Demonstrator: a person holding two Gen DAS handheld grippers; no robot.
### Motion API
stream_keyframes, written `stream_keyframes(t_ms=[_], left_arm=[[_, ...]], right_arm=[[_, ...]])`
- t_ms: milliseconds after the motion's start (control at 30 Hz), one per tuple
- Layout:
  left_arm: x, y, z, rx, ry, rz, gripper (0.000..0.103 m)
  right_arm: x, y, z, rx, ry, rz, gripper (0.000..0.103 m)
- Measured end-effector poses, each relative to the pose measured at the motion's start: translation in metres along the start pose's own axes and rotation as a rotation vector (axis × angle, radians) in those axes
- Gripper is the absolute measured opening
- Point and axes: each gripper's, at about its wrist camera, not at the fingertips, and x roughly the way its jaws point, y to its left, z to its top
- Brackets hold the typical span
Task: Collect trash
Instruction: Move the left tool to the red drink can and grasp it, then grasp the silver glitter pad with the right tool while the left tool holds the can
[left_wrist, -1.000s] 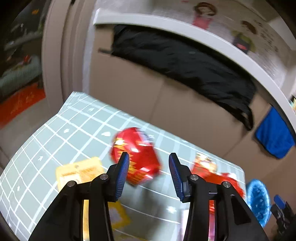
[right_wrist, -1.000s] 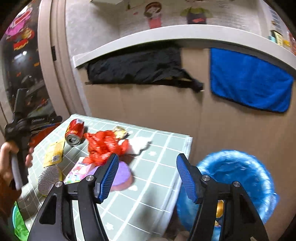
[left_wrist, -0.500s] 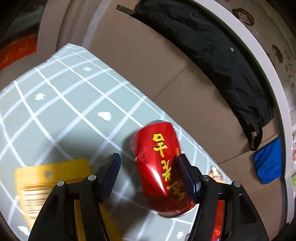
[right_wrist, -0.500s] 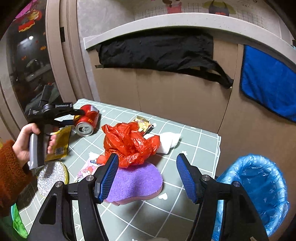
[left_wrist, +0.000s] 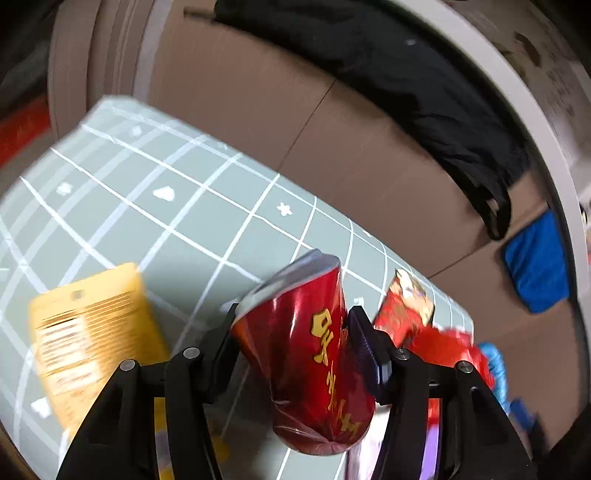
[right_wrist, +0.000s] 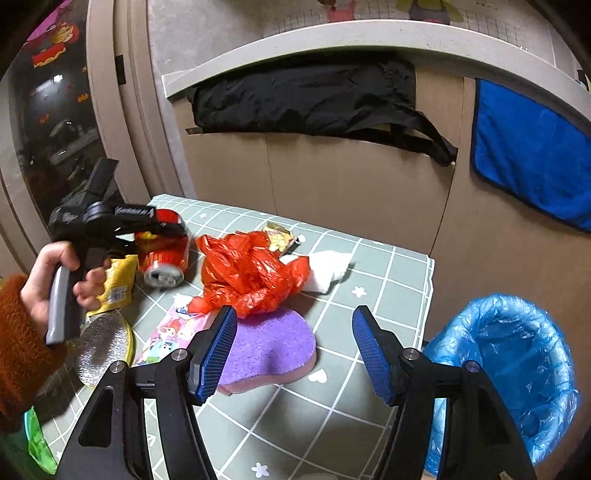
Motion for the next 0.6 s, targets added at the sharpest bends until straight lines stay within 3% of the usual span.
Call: stream_keyframes(t_ms=[267, 500, 600], left_arm=[[-0.084, 0.001, -0.044, 0.167, -0.162, 0.097, 0.051], [-0.118, 0.023, -0.066, 0.164, -0.193, 0.095, 0.051], [-0.135, 0.029, -0.074, 0.185, -0.237, 0.124, 0.051]], right_arm=[[0.015, 0.034, 0.019, -0.095, -0.028, 0.021, 0.062], [0.019, 0.066, 0.027, -0.119, -0.025, 0.115, 0.062], [0.023, 0.089, 0.015, -0.123, 0.028, 0.161, 0.062]])
